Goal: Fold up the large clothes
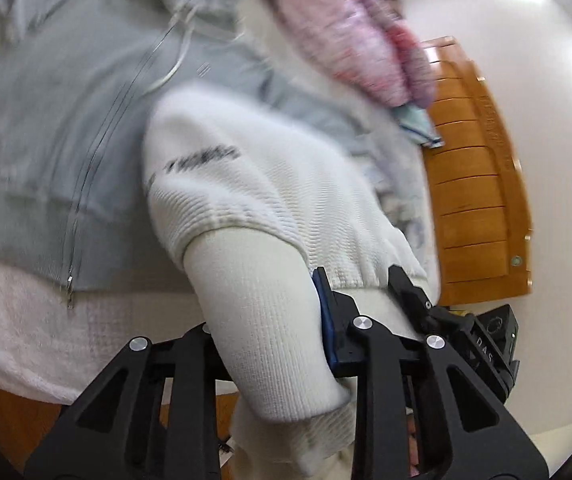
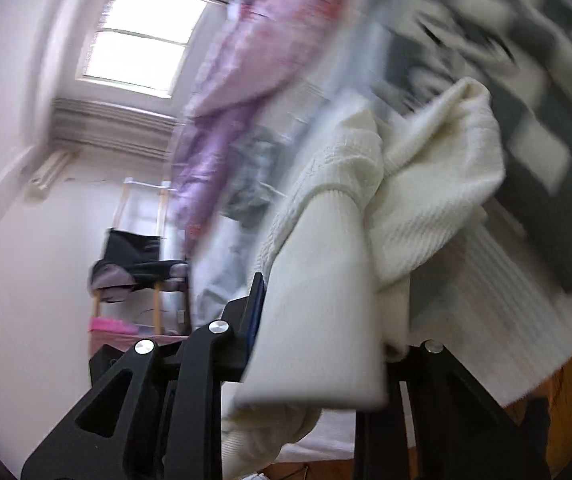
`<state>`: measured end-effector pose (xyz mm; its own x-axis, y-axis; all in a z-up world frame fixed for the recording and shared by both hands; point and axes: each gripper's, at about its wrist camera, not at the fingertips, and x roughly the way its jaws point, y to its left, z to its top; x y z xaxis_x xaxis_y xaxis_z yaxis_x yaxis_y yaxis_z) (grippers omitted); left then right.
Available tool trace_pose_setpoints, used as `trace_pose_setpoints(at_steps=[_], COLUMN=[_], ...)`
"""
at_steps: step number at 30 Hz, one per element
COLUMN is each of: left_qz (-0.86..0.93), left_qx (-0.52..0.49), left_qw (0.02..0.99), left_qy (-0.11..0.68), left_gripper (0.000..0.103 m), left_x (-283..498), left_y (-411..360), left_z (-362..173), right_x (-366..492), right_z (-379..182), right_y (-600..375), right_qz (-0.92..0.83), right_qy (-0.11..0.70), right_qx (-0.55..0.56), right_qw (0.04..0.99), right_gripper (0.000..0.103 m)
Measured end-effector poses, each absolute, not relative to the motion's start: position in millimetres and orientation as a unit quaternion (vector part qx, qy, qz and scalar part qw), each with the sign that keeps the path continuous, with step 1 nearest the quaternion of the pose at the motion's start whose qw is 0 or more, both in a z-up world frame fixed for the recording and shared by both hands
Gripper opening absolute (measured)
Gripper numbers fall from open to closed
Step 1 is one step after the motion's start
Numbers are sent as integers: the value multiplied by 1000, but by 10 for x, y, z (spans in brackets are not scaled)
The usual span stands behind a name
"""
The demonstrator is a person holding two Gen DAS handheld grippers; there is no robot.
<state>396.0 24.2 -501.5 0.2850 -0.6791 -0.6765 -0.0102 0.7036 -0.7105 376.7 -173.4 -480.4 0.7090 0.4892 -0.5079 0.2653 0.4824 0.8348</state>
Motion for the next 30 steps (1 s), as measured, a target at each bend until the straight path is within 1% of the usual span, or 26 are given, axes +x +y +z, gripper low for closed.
trace_pose_setpoints(at_steps=[1, 3, 8, 11, 16, 19, 21, 22, 23, 25, 27, 29, 30], left_qz=[-233, -241, -266, -288, -323, -340, -347, -346, -344, -340, -331, -317, -315], left_qx=[-311, -316, -318, -309, -287, -278, -248, -235, -215, -179, -129, -97, -84], left_qw=[745, 752, 774, 792, 823, 837, 853, 857, 859, 849, 829, 812, 809], left_qy=[542, 526, 478, 441, 369, 327, 300, 301, 313, 362, 432, 480, 489], left_gripper=[26, 26, 26, 26, 26, 26, 26, 26, 26, 26, 27, 27, 29], left_x=[3951, 3869, 3821, 3806, 3913, 3868, 3754, 3728, 3703, 3703, 3685, 3629, 3588], left_y=[208, 184, -78, -292, -1066, -1571, -1957, -2096, -2299, -2596, -2884, -3037, -3071], left_z=[-4812, -4549, -3899, -3542, -3122, -3034, -3184, -3301, -3530, -4054, -4701, -5143, -5262], right_x=[3751, 3600, 3577, 3472, 3495, 3394, 3301, 3273, 3241, 3183, 3152, 3116, 3076], right_z=[-4653, -4433, -3866, -3541, -3177, -3166, -3253, -3320, -3495, -3942, -4589, -5245, -5528], right_y=[-1739, -1822, -2095, -2516, -3263, -3750, -4027, -4123, -4244, -4405, -4540, -4667, -4729], right_qz=[81, 93, 120, 140, 149, 154, 131, 118, 86, 31, -19, -48, -57], right_qy=[369, 362, 330, 298, 229, 185, 194, 207, 237, 305, 385, 442, 450], right_qx=[491, 476, 458, 449, 426, 418, 406, 403, 394, 388, 386, 423, 453], right_qw=[785, 796, 816, 831, 863, 876, 883, 884, 884, 869, 838, 790, 767], right_gripper=[22, 22, 22, 22, 22, 22, 22, 21, 22, 21, 21, 21, 22])
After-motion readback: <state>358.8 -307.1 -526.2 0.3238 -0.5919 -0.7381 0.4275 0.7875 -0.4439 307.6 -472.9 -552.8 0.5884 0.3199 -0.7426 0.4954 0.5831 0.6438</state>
